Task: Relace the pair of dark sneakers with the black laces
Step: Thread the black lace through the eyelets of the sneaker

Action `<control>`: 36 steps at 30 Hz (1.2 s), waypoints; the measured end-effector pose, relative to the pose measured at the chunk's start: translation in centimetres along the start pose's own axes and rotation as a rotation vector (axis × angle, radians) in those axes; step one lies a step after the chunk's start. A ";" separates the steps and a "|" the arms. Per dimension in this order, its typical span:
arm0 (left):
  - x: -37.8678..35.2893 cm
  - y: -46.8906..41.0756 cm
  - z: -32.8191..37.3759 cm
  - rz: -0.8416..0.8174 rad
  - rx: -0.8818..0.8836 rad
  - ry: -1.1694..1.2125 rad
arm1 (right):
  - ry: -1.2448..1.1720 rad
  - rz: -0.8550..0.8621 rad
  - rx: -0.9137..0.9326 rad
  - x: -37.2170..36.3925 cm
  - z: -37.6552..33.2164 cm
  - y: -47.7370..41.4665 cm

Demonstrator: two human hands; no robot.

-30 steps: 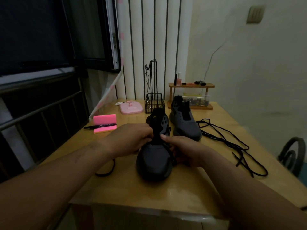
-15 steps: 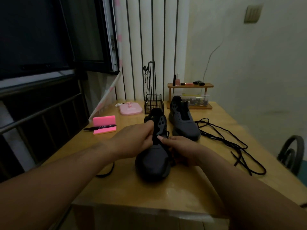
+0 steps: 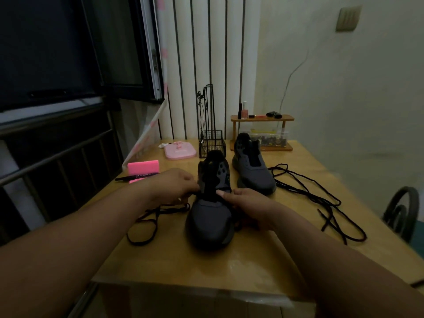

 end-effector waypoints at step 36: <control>-0.2 0.0 -0.8 0.341 0.007 -0.083 | 0.585 0.206 0.046 -0.1 -2.4 1.5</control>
Point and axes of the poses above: each hand's wrist, its own y-axis away from the middle knuckle, its own x-axis out of the back of the hand, z = x × y, the point moved 6 cm from there along -y, towards the middle knuckle, and after that the axes turned 7 degrees about -y, right-handed, at the moved point
